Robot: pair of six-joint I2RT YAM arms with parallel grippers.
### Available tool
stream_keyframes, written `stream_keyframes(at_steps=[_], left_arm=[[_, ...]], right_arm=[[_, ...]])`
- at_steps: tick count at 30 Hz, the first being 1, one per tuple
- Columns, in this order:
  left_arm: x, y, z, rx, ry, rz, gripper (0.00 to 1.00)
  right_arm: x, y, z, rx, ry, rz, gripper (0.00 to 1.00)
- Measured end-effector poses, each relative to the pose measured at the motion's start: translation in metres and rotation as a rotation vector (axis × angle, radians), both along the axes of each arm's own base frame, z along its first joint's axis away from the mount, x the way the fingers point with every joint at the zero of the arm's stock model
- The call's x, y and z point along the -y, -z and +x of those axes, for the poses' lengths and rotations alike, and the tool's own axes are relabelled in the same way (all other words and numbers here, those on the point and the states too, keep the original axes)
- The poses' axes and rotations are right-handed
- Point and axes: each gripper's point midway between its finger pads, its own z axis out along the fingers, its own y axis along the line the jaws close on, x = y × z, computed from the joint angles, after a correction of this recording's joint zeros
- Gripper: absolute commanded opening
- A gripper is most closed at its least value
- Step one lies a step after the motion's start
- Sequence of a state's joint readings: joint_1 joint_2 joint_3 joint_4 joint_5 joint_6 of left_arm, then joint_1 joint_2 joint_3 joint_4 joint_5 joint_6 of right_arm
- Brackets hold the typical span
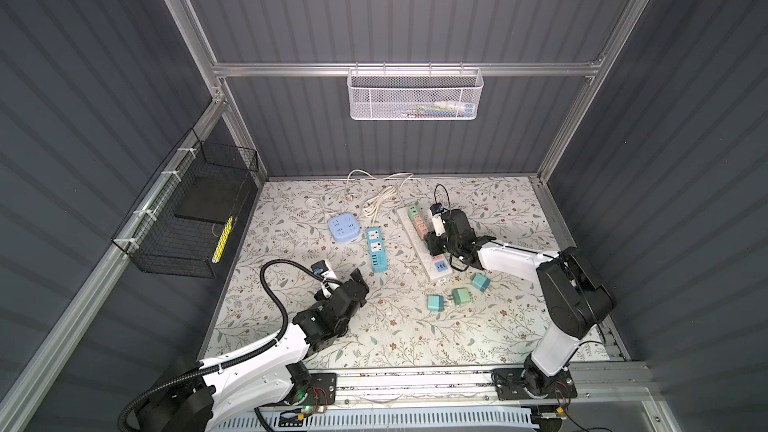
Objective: Insert the plug
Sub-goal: 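Lower the mint-green plug with the right gripper into the fourth socket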
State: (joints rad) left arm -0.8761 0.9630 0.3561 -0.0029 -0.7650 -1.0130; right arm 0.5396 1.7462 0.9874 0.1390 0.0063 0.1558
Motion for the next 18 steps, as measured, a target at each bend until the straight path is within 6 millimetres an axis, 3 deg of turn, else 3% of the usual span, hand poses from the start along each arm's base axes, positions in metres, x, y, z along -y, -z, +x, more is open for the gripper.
stream_keyframes(at_steps=[8, 18], left_arm=[[0.001, -0.001, 0.001, 0.003, 0.007, 0.010, 0.93], [0.002, -0.001, 0.001, 0.005, 0.016, 0.025, 0.94]], right_arm=[[0.005, -0.006, -0.012, 0.045, 0.006, 0.008, 0.19], [0.006, -0.014, -0.003, 0.135, 0.037, 0.028, 0.19]])
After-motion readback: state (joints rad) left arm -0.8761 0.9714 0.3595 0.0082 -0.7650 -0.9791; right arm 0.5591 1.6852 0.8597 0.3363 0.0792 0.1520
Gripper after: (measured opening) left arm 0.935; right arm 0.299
